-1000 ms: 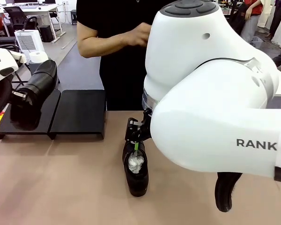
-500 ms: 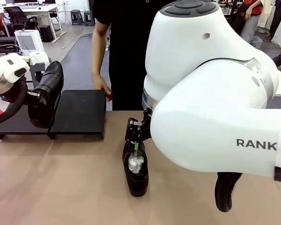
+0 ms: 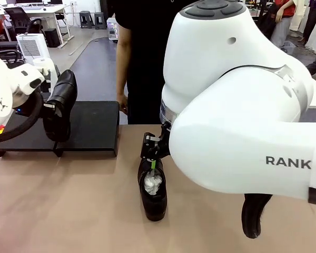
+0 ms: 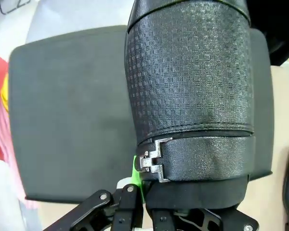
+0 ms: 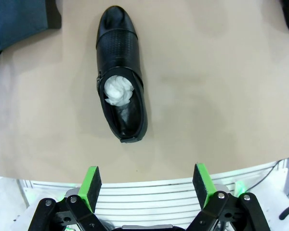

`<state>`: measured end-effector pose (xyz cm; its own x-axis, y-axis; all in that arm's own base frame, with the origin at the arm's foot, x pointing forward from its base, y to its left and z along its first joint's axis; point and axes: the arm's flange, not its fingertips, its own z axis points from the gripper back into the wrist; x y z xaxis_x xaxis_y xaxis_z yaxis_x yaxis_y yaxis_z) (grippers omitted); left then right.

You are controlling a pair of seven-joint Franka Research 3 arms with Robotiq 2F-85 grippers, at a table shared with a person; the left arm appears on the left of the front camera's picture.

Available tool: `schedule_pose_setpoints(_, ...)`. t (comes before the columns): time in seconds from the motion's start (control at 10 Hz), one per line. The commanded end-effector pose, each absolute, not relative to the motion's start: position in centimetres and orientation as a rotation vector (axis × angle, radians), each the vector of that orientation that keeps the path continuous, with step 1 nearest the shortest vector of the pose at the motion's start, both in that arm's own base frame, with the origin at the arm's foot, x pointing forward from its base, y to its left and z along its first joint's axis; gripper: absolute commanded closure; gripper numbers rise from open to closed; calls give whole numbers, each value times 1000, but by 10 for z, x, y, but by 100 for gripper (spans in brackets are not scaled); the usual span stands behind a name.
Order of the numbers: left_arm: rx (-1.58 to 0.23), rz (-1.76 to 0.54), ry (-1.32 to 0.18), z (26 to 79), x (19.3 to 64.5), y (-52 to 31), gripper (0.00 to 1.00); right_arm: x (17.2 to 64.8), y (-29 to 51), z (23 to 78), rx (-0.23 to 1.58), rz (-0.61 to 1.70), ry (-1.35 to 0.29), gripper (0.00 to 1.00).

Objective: Organize the shoes by placing them on the stand.
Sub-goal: Place the Shoe from the middle of the table onto the Shoes Stand.

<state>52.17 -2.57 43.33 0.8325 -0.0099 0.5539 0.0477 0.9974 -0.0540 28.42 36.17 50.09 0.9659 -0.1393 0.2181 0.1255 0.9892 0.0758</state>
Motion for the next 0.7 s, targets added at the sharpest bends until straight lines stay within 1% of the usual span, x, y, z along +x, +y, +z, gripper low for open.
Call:
schedule_pose_setpoints(0.0,-89,-20,-602,436,532,-27,100,286,365,503,71,-152,-220,0)
schedule_pose_setpoints(0.5,-99,30,-584,428,538,-31,100,286,365,503,71,-152,-220,0)
schedule_pose_setpoints(0.6,-100,20,-578,427,541,-30,95,286,365,503,71,-152,-220,0)
